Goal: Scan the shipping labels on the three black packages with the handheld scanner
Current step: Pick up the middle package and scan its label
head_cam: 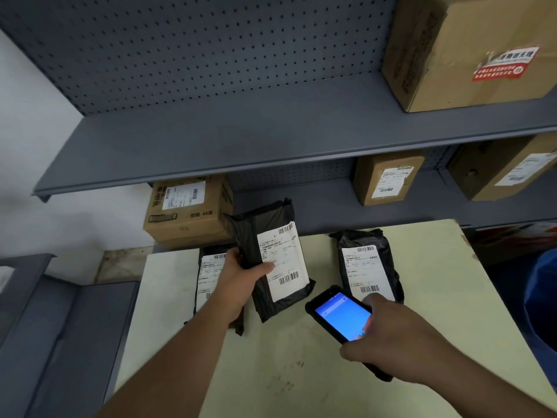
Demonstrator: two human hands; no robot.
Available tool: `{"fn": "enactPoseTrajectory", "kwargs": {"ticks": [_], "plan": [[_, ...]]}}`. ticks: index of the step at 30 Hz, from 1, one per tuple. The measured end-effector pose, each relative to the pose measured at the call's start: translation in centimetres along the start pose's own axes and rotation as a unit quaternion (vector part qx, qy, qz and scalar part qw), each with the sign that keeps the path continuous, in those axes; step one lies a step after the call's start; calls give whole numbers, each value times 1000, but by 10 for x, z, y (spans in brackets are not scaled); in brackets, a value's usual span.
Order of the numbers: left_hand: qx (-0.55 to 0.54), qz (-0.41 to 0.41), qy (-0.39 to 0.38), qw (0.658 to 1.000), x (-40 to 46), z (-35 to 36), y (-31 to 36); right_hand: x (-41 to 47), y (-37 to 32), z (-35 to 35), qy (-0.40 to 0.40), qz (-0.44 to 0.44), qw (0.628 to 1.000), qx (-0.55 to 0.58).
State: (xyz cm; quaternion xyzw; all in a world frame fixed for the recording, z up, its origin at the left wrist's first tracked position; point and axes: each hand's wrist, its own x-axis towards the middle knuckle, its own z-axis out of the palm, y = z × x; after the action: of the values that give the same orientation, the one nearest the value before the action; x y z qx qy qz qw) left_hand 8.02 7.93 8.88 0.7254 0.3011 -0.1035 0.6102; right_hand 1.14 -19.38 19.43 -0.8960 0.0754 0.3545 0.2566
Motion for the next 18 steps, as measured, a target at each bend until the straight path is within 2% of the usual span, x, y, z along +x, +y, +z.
{"fn": "enactPoseTrajectory", "kwargs": {"ticks": [18], "plan": [[-28,26,6,999,-9,-6,-8,-17,-9,20,19,-16,1000,13]]}}
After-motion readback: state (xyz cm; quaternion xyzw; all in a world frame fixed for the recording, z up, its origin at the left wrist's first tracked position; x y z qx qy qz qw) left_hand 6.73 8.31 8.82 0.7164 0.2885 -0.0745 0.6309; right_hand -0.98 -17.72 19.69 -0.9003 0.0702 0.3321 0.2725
